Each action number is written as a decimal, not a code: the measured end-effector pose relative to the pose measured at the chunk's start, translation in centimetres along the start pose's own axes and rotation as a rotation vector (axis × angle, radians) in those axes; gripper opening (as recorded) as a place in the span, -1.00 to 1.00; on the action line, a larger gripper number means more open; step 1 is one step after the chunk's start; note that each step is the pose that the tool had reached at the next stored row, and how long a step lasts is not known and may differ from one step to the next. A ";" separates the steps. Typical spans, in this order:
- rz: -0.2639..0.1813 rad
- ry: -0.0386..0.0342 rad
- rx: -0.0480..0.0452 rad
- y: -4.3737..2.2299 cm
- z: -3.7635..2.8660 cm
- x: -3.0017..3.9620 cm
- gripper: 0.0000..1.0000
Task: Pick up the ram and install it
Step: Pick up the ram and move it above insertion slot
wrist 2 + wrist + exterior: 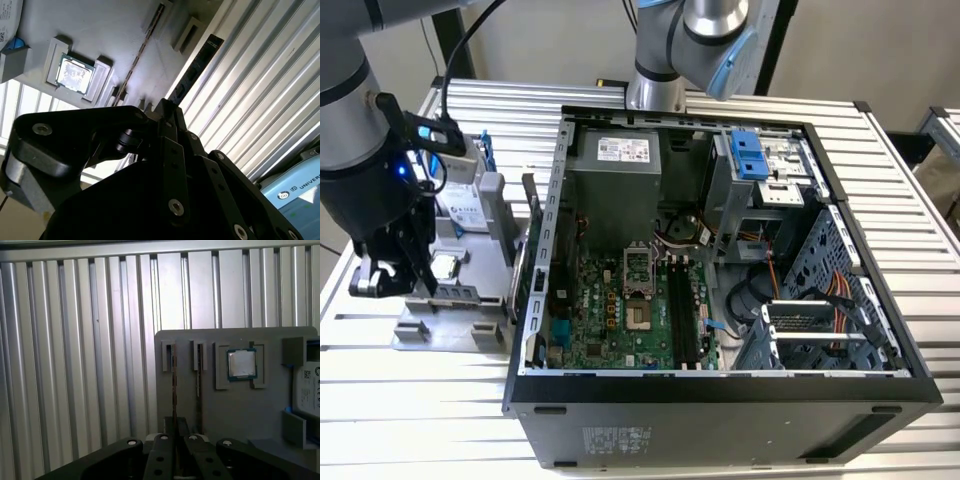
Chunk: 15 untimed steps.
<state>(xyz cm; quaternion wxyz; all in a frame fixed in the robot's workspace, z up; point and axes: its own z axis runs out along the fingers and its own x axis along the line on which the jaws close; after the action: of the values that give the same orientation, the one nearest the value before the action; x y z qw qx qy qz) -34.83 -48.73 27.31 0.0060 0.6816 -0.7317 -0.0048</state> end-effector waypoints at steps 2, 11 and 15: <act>0.000 0.0000 0.0000 0.01 -0.04 0.00 -1.00; 0.000 0.0001 -0.0001 0.00 -0.26 0.00 -1.00; 0.000 0.0000 -0.0001 0.01 -0.43 0.00 -1.00</act>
<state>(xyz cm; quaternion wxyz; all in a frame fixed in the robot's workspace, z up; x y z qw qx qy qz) -34.84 -48.73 27.74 0.0060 0.6816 -0.7317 -0.0048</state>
